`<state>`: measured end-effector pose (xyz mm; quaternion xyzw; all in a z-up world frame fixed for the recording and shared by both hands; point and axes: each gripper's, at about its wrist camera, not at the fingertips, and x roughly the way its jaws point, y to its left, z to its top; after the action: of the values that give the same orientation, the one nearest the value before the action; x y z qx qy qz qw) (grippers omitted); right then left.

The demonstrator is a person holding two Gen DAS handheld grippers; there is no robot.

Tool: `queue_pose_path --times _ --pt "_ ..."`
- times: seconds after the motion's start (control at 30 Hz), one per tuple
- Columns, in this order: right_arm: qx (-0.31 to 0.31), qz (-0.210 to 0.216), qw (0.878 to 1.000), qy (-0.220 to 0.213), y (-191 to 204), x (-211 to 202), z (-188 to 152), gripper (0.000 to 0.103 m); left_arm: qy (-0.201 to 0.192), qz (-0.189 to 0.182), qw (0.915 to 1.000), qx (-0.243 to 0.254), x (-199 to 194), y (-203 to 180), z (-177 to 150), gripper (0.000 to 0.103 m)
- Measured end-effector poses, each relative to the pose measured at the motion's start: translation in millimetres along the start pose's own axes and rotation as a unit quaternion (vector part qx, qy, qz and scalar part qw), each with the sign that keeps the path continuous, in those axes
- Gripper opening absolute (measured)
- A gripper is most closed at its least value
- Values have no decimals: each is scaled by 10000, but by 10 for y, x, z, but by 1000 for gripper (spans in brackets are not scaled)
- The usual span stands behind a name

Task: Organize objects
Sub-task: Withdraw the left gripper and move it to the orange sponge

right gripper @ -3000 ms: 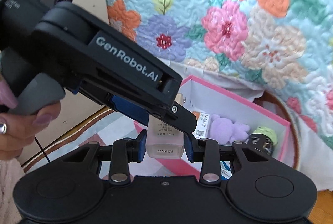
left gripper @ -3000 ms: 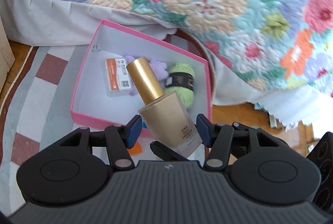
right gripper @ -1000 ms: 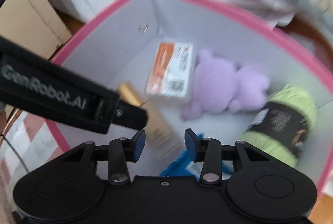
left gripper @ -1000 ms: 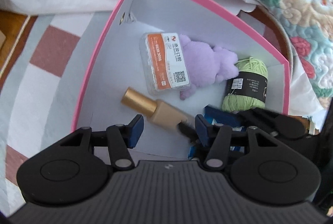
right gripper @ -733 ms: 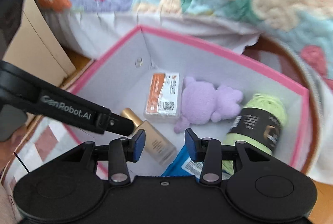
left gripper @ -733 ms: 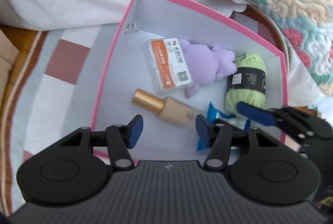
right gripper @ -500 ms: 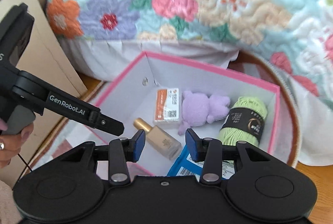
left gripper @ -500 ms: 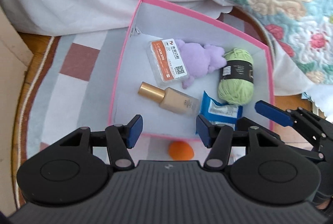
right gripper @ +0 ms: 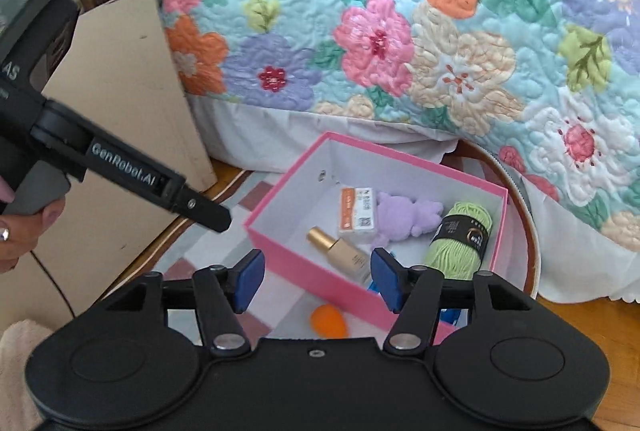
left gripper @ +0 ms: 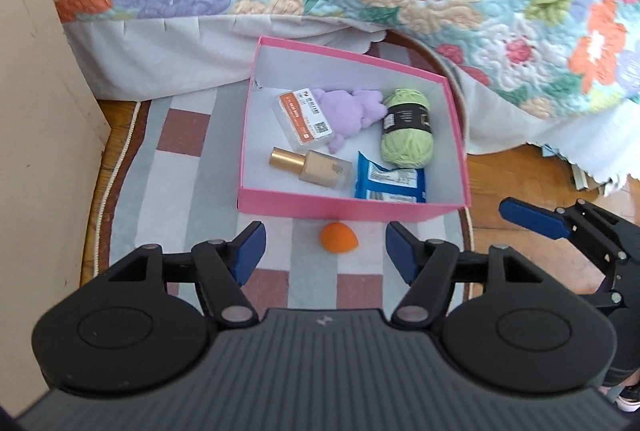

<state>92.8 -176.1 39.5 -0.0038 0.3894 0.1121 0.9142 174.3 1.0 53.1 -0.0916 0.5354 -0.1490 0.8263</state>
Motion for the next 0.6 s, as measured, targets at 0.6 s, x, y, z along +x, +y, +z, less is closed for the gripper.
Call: queue_pose_path --times 0.6 --pt "-495 158 9986 5 601 -448 -481 89 12 -398 9984 400 -359 -220 -745 91"
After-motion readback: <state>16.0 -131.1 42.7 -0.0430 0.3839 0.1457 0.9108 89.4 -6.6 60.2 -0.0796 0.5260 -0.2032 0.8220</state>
